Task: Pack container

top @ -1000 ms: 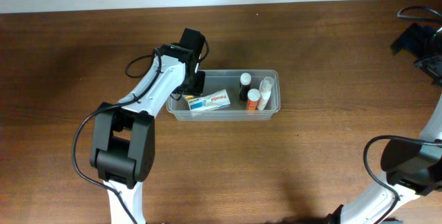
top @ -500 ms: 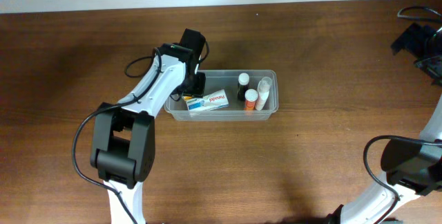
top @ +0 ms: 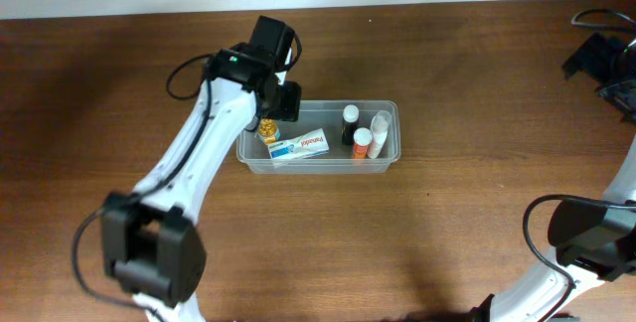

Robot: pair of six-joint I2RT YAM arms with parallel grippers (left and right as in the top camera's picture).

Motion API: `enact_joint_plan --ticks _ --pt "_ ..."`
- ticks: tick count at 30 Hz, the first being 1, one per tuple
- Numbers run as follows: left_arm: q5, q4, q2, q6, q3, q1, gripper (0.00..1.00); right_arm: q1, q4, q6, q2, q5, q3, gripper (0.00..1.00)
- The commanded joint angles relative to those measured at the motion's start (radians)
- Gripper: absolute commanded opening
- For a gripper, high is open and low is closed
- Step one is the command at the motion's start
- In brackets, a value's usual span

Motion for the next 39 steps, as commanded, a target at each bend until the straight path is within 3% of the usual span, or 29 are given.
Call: enact_joint_plan --ticks 1,2,4,12,20,25,31,39 --pt "0.046 -0.049 -0.117 -0.007 0.023 -0.006 0.82 -0.003 -0.006 -0.005 -0.024 -0.002 0.010 0.98" --pt "0.046 -0.081 -0.146 -0.007 0.023 -0.006 0.91 -0.003 -0.006 -0.005 -0.024 -0.002 0.010 0.98" --pt "0.046 -0.153 -0.196 -0.007 0.023 -0.006 0.99 -0.003 -0.006 -0.005 -0.024 -0.002 0.010 0.98" --pt "0.298 -0.291 -0.313 -0.007 0.023 -0.006 0.99 -0.003 -0.006 -0.005 -0.024 -0.002 0.010 0.98" --pt "0.189 -0.560 -0.321 0.035 0.023 -0.004 0.99 -0.003 -0.006 -0.005 -0.024 -0.002 0.010 0.99" --pt "0.134 -0.556 -0.344 0.035 0.023 -0.003 0.99 -0.003 -0.006 -0.005 -0.024 -0.002 0.010 0.98" --pt "0.052 -0.247 -0.455 0.215 -0.085 0.014 0.99 -0.003 -0.006 -0.005 -0.024 -0.002 0.010 0.98" --pt "0.171 0.392 -0.744 0.237 -0.602 0.156 0.99 -0.003 -0.006 -0.005 -0.024 -0.002 0.010 0.98"
